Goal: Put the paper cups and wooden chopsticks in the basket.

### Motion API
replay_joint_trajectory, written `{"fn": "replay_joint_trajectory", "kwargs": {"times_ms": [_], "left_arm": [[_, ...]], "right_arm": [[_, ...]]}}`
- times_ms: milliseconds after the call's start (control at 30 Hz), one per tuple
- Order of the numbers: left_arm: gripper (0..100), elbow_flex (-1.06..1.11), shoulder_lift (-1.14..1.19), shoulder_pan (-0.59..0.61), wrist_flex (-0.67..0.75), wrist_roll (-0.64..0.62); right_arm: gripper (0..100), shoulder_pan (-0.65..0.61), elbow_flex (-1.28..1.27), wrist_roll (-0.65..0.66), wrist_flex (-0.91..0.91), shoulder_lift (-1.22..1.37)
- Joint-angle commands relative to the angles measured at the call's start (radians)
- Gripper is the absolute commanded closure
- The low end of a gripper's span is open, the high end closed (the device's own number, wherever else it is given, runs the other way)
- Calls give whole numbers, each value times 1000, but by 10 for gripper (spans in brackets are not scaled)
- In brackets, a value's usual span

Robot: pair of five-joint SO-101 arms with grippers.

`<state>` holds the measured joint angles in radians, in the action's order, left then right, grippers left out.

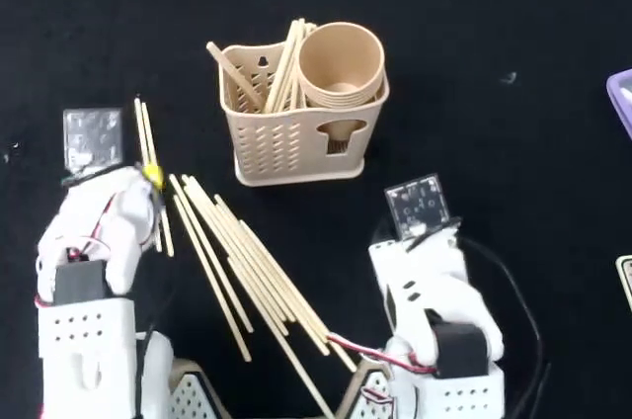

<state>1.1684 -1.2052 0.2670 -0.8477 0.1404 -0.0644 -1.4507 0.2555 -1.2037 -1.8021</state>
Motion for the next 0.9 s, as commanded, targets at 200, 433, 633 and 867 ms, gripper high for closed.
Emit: {"fn": "replay_joint_trajectory", "kwargs": {"times_ms": [200, 433, 633, 867], "left_arm": [[859, 226, -15, 150, 69, 49], [861, 297, -15, 160, 110, 17], [862, 285, -14, 162, 81, -68], [860, 243, -14, 298, 64, -124]], "right_arm": [[720, 6, 380, 94, -83, 28], [758, -270, 610, 87, -219, 506], [758, -605, 641, 95, -232, 880], [758, -749, 539, 74, 92, 1152]]}}
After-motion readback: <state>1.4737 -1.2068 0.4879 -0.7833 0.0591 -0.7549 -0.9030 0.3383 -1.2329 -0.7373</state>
